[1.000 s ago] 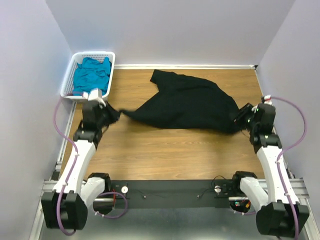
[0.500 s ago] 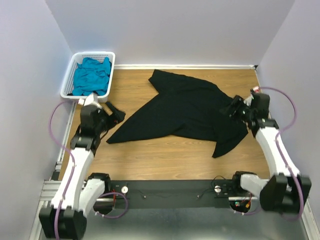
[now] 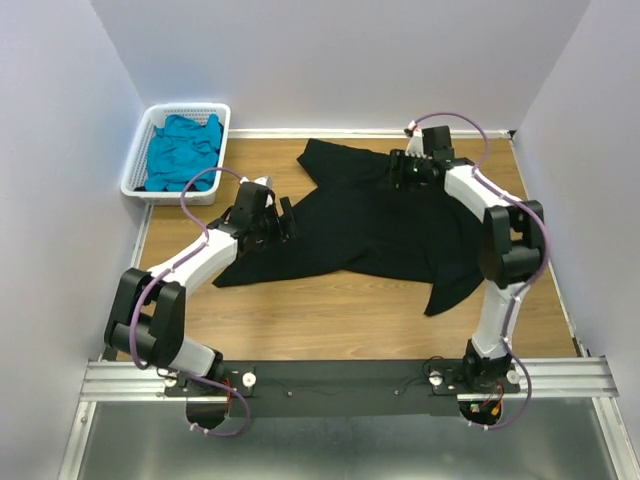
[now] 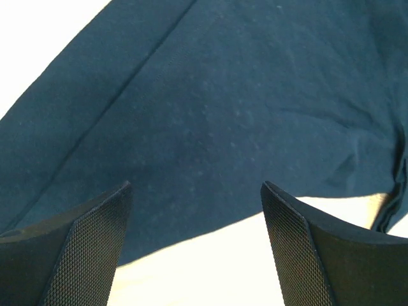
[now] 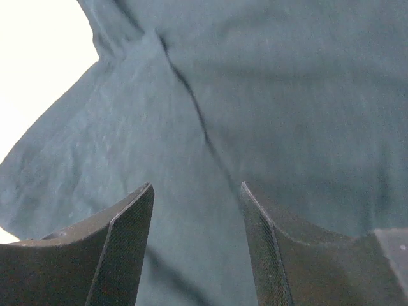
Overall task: Fold and stack the t-shirts
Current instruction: Flatten the tshirt out
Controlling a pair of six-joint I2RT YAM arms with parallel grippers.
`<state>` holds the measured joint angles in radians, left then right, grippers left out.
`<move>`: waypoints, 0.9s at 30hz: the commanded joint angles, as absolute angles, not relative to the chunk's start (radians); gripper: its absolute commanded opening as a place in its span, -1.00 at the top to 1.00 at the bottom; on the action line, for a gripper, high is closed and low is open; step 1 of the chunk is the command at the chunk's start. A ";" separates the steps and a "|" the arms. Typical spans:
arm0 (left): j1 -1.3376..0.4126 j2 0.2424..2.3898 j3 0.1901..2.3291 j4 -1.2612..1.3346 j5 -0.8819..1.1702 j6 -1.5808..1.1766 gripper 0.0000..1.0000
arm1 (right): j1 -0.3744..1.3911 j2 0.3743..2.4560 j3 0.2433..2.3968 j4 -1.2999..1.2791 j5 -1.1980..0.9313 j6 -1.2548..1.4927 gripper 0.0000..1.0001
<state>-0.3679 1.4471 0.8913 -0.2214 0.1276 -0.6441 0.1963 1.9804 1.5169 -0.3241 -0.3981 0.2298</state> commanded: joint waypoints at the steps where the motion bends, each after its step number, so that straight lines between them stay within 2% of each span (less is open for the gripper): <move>1: -0.373 1.502 0.891 -0.147 0.130 -0.650 -0.77 | 0.204 2.159 1.675 -0.321 -0.543 0.140 -0.28; 8: -0.373 1.606 0.853 -0.106 0.156 -0.660 -0.73 | 0.236 2.388 1.890 -0.318 -0.640 0.132 -0.27; 20: -0.371 1.634 0.793 -0.075 0.170 -0.661 -0.72 | 0.262 2.533 2.032 -0.316 -0.727 0.144 -0.25; 27: -0.362 1.618 0.772 -0.083 0.158 -0.653 -0.72 | 0.275 2.560 2.057 -0.313 -0.770 0.152 0.04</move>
<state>-0.3679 1.6119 0.8143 -0.0402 0.1532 -0.6567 0.2535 2.5095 2.0281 -0.3061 -0.7128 0.1497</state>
